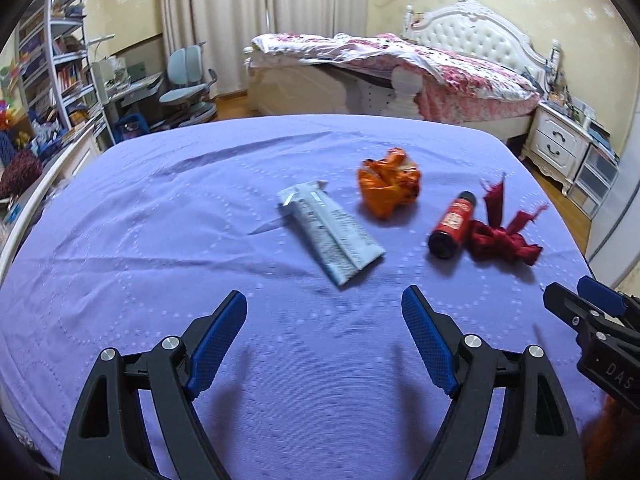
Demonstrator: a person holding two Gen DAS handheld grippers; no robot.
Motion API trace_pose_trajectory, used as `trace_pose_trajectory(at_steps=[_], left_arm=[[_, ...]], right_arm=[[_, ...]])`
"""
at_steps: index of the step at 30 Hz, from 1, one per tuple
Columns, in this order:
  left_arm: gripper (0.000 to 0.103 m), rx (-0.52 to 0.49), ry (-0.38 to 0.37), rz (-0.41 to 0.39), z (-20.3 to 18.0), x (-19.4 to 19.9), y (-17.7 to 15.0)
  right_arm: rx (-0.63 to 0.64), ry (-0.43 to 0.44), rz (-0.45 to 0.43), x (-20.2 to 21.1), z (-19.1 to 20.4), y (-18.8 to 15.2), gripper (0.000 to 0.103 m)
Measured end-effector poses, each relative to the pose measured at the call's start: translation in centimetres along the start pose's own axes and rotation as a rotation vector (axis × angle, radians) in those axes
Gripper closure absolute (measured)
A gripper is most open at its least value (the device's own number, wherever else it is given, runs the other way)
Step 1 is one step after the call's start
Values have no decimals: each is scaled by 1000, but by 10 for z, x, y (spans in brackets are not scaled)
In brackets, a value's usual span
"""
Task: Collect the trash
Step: 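Move both open grippers back over the table, then grasp the white receipt with the left gripper while the right grasps the red ribbon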
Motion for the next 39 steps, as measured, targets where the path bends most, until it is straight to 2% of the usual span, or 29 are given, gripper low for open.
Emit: trace_pose_trajectory(at_steps=[13,15,17,18,22,31,39], left_arm=[[23,81,-16,27,27,-5,0],[23,91,-21,32,28,-6,0],[23,97,-26,35,28,-6,0],[23,97,-27,36,28,-6,0],[23,80,-30,36,25,-7,1],[23,28,-37,25,13,-20,17],[22,21,-33,34,8,-37,32]], right_arm=[[81,-9,37,-31,53,20,41],[94,-12,38,-35,56,23,47],[101,-21,36,-36,58,24,61],[99,-18,36,-37,58,24,65],[74,0,39,-35,53,24,75],[4,-12,37,-29,29,21,76],[9,-24,36,-32,19,23,76]])
Point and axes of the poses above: each gripper's, at about its wrist camera, not at the fingertips, and x roughly against the way its jaws point, z to its left, y to its top, the point moved 10 cm from there along -x, roughly the way its jaws point, and after that the axes turned 10 degrees about -y, right-handed, at the moved point
